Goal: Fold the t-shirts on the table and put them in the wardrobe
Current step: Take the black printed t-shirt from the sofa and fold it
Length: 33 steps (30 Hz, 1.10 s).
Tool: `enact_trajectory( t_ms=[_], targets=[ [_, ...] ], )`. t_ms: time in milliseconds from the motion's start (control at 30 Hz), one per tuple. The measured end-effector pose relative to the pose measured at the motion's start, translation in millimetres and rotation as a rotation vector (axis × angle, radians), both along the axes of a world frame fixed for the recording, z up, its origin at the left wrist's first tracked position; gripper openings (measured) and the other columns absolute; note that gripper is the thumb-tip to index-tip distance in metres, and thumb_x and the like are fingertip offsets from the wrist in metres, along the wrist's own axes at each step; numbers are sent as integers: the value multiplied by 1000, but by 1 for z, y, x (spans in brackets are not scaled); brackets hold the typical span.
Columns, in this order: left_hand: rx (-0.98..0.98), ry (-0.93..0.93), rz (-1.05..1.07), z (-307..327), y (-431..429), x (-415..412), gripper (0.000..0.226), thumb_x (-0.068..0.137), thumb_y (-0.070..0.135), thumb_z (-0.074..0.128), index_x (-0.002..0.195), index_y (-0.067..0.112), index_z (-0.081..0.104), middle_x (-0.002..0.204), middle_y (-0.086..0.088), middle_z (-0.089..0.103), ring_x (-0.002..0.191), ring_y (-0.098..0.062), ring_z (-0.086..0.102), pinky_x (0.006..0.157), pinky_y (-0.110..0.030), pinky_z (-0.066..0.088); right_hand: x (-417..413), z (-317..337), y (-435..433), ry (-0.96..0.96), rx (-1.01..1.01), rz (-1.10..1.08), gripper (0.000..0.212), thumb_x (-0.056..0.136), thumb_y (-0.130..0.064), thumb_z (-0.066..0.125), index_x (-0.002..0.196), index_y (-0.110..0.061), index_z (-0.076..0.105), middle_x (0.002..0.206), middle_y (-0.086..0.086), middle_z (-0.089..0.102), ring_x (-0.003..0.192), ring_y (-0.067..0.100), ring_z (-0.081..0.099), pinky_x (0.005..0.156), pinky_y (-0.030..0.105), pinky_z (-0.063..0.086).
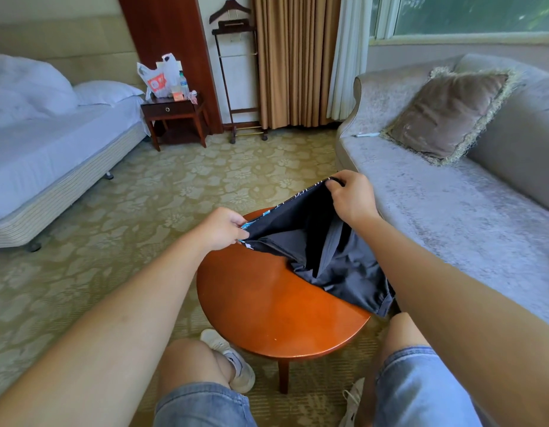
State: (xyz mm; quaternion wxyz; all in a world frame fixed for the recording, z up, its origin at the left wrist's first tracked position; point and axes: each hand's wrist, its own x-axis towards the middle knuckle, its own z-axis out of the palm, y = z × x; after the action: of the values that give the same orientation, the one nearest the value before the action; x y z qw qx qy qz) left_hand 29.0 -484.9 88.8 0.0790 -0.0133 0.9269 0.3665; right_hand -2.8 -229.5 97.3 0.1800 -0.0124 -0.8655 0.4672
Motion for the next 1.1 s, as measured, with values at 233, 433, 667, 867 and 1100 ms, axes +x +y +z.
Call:
enact_trajectory(
  t_ms=[233, 433, 667, 867, 1100],
  targets=[
    [82, 46, -5, 15, 5, 18, 25, 95, 17, 62, 72, 8, 59, 77, -3, 62, 65, -5, 67, 63, -16, 51, 17, 19, 7, 36, -22, 6, 16, 95, -20, 57, 99, -11, 69, 89, 2, 64, 93, 23, 60, 78, 26, 41],
    [240, 29, 28, 41, 14, 32, 29, 96, 14, 60, 122, 2, 61, 97, 0, 64, 75, -10, 67, 65, -16, 53, 33, 39, 18, 66, -12, 4, 20, 96, -21, 56, 106, -12, 70, 98, 3, 68, 96, 20, 60, 80, 25, 40],
    [465, 4, 68, 49, 27, 35, 42, 98, 21, 58, 136, 5, 50, 120, -10, 61, 80, -16, 66, 72, -26, 54, 42, 54, 45, -6, 99, -13, 15, 96, -18, 56, 95, -9, 69, 88, 5, 62, 90, 22, 54, 73, 26, 35],
    [622, -68, 183, 40, 40, 13, 37, 104, 25, 45, 140, 16, 45, 104, 0, 57, 83, -20, 65, 71, -30, 55, 23, 40, 60, -110, 127, -28, 18, 96, -14, 57, 101, -4, 71, 94, 7, 63, 91, 21, 56, 73, 26, 37],
    [633, -196, 320, 6, 29, -30, 40, 108, 28, 30, 145, 16, 36, 143, -6, 45, 92, -31, 66, 80, -43, 53, -30, 19, 53, -269, 240, -106, 22, 91, -8, 52, 76, 6, 62, 80, 24, 60, 74, 32, 54, 60, 34, 43]
  ],
)
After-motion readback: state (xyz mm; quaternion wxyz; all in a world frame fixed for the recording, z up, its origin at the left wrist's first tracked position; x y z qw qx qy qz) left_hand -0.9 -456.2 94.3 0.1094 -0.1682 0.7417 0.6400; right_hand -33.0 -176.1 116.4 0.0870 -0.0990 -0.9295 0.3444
